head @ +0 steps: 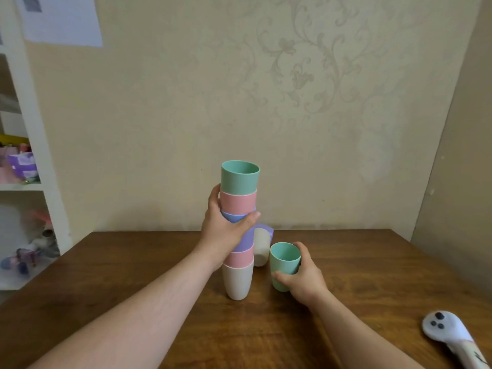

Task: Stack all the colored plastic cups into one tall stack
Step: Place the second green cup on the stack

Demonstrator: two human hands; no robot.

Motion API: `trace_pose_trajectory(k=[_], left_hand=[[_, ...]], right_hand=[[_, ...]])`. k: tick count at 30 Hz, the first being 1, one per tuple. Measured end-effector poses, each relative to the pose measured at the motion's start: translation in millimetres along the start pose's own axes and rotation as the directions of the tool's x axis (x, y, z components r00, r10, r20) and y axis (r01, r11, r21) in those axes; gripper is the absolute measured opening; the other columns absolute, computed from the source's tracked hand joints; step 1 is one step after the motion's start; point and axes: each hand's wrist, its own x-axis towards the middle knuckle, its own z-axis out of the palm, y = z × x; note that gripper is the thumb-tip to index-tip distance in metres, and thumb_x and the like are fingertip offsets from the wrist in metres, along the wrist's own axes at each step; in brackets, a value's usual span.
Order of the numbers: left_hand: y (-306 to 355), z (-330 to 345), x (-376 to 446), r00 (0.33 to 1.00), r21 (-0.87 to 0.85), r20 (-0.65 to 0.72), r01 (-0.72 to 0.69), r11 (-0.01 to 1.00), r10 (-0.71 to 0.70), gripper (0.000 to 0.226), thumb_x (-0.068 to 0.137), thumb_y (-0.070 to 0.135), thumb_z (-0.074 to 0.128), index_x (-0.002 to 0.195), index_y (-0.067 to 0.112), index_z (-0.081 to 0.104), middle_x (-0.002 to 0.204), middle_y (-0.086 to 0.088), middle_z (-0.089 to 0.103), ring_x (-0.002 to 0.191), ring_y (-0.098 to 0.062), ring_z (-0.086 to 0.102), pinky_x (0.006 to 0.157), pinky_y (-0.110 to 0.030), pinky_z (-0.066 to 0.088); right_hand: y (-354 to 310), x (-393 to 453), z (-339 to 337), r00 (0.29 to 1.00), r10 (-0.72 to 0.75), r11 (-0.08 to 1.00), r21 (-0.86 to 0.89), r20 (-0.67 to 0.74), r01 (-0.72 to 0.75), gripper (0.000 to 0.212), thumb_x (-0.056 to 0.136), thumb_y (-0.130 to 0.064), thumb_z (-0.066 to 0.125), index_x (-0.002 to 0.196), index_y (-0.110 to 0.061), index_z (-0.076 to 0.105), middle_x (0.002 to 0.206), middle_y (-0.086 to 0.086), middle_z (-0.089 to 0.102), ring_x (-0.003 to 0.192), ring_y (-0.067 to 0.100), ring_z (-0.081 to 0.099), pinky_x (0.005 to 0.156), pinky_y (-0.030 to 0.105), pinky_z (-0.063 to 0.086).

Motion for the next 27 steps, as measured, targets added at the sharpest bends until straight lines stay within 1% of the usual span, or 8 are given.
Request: trace_pose_trajectory(k=[3, 6, 8, 11, 15, 18, 22, 27], left_hand=[[23, 4, 15, 0.997, 0.022, -0.048, -0.066, 0.998, 0.067, 0.091, 0.063, 0.063, 0.095, 0.138, 0.071, 0.045, 0.131, 0.027, 0.074, 0.119, -0.006, 0.074, 0.101, -0.039, 0.062], [39, 8, 25, 0.991, 0.035, -0.086, -0.103, 0.994, 0.105, 0.097, 0.063, 0.070, 0.090, 0.147, 0.052, 0.046, 0.129, 0.028, 0.072, 0.120, -0.007, 0.073, 0.098, -0.031, 0.059], [43, 12, 28, 0.990, 0.038, -0.107, -0.087, 0.995, 0.090, 0.088, 0.061, 0.074, 0.087, 0.137, 0.042, 0.056, 0.119, 0.026, 0.075, 0.112, -0.007, 0.076, 0.090, -0.029, 0.061], [49, 15, 26, 0.991, 0.017, -0.102, -0.081, 0.997, 0.082, 0.079, 0.064, 0.074, 0.084, 0.129, 0.036, 0.062, 0.115, 0.016, 0.079, 0.105, -0.010, 0.078, 0.083, -0.031, 0.060], [46, 13, 22, 0.987, 0.037, -0.128, -0.097, 0.995, 0.101, 0.063, 0.069, 0.076, 0.082, 0.121, 0.046, 0.060, 0.110, 0.024, 0.079, 0.097, 0.005, 0.075, 0.077, -0.022, 0.055], [44, 11, 22, 0.982, 0.071, -0.165, -0.084, 0.994, 0.094, 0.055, 0.070, 0.078, 0.081, 0.112, 0.051, 0.059, 0.108, 0.037, 0.074, 0.094, 0.011, 0.072, 0.073, -0.018, 0.053], [43, 10, 19, 0.980, 0.105, -0.179, -0.062, 0.993, 0.081, 0.054, 0.067, 0.082, 0.079, 0.106, 0.051, 0.057, 0.101, 0.046, 0.070, 0.089, 0.019, 0.069, 0.061, -0.004, 0.047], [47, 14, 20, 0.981, 0.125, -0.195, 0.007, 0.992, 0.018, 0.057, 0.060, 0.080, 0.078, 0.099, 0.045, 0.058, 0.090, 0.024, 0.075, 0.078, 0.022, 0.066, 0.052, -0.005, 0.045]], right_hand=[[1, 0, 1, 1.000, -0.001, 1.000, 0.021, 0.002, 0.001, 0.108, 0.068, -0.044, 0.094, 0.155, -0.047, 0.030, 0.130, -0.014, 0.061, 0.115, 0.018, 0.061, 0.095, 0.034, 0.051], [0, 2, -1, 0.999, 0.000, 0.999, 0.034, 0.032, -0.001, 0.110, 0.069, -0.040, 0.095, 0.157, -0.044, 0.029, 0.131, -0.013, 0.058, 0.116, 0.017, 0.058, 0.095, 0.032, 0.049], [0, 6, -8, 0.999, 0.005, 0.999, 0.042, 0.048, -0.008, 0.109, 0.069, -0.039, 0.096, 0.157, -0.042, 0.031, 0.130, -0.012, 0.058, 0.118, 0.018, 0.059, 0.096, 0.033, 0.050], [-3, 10, -30, 0.999, 0.030, 0.994, 0.106, -0.028, -0.027, 0.100, 0.070, -0.033, 0.097, 0.151, -0.040, 0.038, 0.128, -0.007, 0.062, 0.114, 0.021, 0.063, 0.093, 0.040, 0.057], [-29, 17, -59, 0.990, -0.002, 0.982, 0.189, -0.139, 0.028, 0.092, 0.069, -0.037, 0.097, 0.145, -0.037, 0.044, 0.123, -0.004, 0.067, 0.104, 0.017, 0.067, 0.082, 0.040, 0.061], [-85, 24, -78, 0.966, -0.089, 0.940, 0.300, -0.242, 0.162, 0.092, 0.072, -0.045, 0.095, 0.148, -0.033, 0.043, 0.131, 0.000, 0.066, 0.112, 0.020, 0.068, 0.097, 0.050, 0.060], [-191, 17, -95, 0.925, -0.267, 0.809, 0.459, -0.271, 0.368, 0.084, 0.067, -0.055, 0.089, 0.135, -0.039, 0.043, 0.124, -0.011, 0.063, 0.114, 0.014, 0.068, 0.096, 0.047, 0.061], [-280, -2, -87, 0.838, -0.500, 0.728, 0.420, -0.217, 0.542, 0.083, 0.062, -0.055, 0.090, 0.131, -0.039, 0.046, 0.118, -0.010, 0.064, 0.097, -0.003, 0.069, 0.077, 0.024, 0.062]])
